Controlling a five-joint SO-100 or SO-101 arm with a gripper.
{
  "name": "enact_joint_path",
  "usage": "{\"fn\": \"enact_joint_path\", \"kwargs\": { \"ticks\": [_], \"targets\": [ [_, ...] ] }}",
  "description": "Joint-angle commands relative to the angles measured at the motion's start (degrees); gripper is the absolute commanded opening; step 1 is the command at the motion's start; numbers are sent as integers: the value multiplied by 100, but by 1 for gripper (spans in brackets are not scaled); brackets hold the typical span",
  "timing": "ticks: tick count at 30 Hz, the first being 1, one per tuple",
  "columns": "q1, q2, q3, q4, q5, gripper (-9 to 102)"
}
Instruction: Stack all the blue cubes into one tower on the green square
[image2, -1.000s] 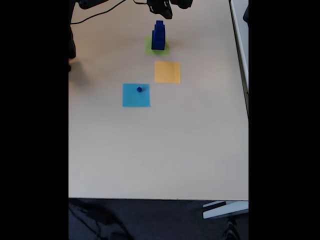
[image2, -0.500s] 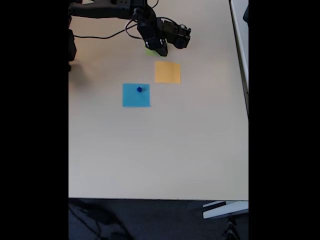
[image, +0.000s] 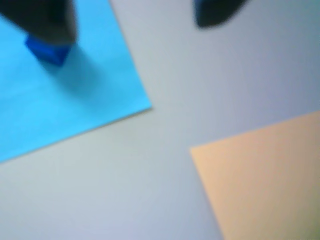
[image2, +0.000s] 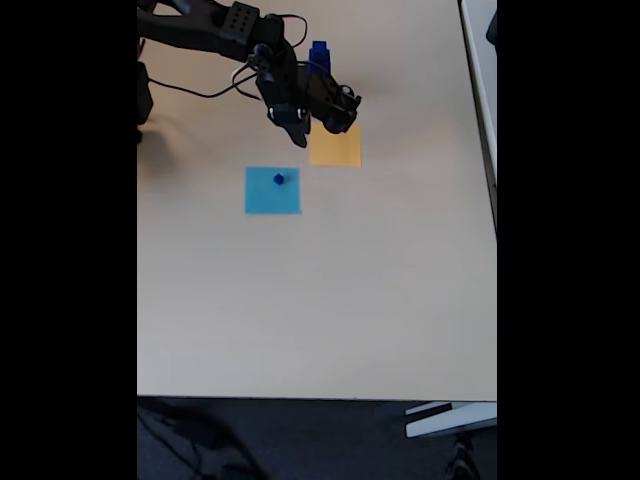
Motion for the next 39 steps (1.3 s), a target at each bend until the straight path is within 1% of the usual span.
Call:
{"fn": "enact_joint_path", "kwargs": {
  "ticks": [1, 7, 13, 18, 29, 32, 39],
  "targets": [
    [141, 290, -44, 114, -62, 12],
    [246, -237, -281, 360, -70, 15],
    [229, -668, -826, 861, 105, 13],
    [272, -782, -642, 624, 272, 14],
    [510, -993, -721, 659, 185, 16],
    [554, -1055, -765, 677, 352, 18],
    [589, -1230, -932, 659, 879, 17]
  ]
}}
